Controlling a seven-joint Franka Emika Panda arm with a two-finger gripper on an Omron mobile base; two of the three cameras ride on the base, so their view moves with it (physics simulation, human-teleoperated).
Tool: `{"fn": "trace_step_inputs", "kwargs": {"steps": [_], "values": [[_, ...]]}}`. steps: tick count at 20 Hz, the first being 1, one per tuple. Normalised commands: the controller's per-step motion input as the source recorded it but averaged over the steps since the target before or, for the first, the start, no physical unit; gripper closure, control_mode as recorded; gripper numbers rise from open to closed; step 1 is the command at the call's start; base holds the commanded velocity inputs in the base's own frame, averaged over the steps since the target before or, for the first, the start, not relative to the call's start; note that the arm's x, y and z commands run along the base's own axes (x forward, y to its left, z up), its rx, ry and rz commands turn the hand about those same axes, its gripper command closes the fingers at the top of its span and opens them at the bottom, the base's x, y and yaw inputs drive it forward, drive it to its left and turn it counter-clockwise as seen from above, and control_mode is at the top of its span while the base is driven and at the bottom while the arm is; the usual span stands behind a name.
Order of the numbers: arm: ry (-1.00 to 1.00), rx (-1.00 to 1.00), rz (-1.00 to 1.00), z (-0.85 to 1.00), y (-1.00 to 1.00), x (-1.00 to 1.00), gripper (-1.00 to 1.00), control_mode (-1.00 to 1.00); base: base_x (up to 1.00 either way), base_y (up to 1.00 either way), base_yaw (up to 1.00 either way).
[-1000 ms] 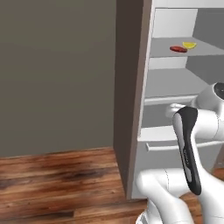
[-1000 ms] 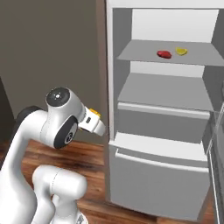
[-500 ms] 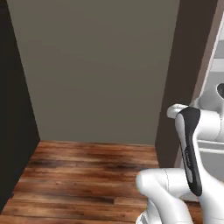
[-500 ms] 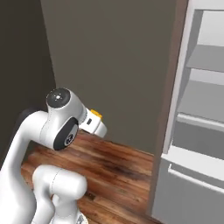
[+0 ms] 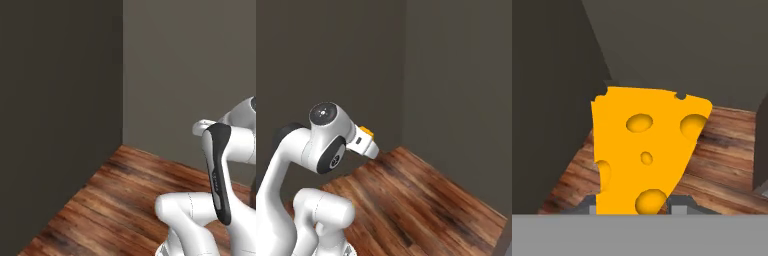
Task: Take the cheese, steak, and lemon wedge from the fridge and place them on the plate on the dining counter to create an appetizer plate.
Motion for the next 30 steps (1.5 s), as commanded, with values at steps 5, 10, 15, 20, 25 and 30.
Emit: {"fn": "trace_step_inputs", "kwargs": {"steps": [5,10,15,20,25,30], "values": [[0.0,0.0,0.0,0.0,0.0,0.0,1.0,1.0,-0.29,0.54,0.76],[0.0,0.0,0.0,0.0,0.0,0.0,1.0,1.0,-0.49,0.62,0.77],[0.0,0.0,0.0,0.0,0.0,0.0,1.0,1.0,-0.35,0.72,0.77],[0.0,0.0,0.0,0.0,0.0,0.0,1.0,1.0,-0.05,0.68,0.75],[0.0,0.0,0.0,0.0,0.0,0.0,1.0,1.0,0.0,0.61,0.75],[0.0,0.0,0.0,0.0,0.0,0.0,1.0,1.0,0.01,0.44,0.75]]}}
